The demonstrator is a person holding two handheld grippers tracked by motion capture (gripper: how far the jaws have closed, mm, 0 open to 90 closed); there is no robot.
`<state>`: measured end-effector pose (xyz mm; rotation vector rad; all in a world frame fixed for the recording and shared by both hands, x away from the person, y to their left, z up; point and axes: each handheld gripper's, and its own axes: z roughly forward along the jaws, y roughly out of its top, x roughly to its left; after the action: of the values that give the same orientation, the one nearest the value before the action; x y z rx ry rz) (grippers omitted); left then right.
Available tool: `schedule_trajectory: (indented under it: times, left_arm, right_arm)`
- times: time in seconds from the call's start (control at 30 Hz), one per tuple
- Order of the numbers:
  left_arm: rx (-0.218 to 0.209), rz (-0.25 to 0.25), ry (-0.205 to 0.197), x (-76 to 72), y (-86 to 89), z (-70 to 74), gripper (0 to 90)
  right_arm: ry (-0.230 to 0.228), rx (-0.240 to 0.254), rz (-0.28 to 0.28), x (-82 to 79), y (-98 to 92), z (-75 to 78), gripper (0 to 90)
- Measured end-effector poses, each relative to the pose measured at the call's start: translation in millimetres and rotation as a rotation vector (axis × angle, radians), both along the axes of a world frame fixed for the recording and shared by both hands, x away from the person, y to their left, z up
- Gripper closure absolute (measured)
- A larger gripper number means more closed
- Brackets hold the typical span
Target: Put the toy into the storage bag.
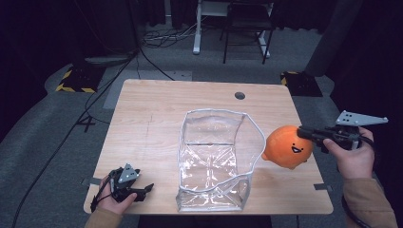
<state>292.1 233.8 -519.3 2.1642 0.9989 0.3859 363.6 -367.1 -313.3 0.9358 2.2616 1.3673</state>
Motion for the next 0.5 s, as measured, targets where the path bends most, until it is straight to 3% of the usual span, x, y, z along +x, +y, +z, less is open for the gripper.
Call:
schedule_trajectory:
  times: [0.5]
  left_arm:
    - [0.002,-0.001,0.0,0.6,-0.1,0.0,22.9]
  right_arm:
    - [-0.072,0.074,0.03,3.1,-4.7,36.9,80.4]
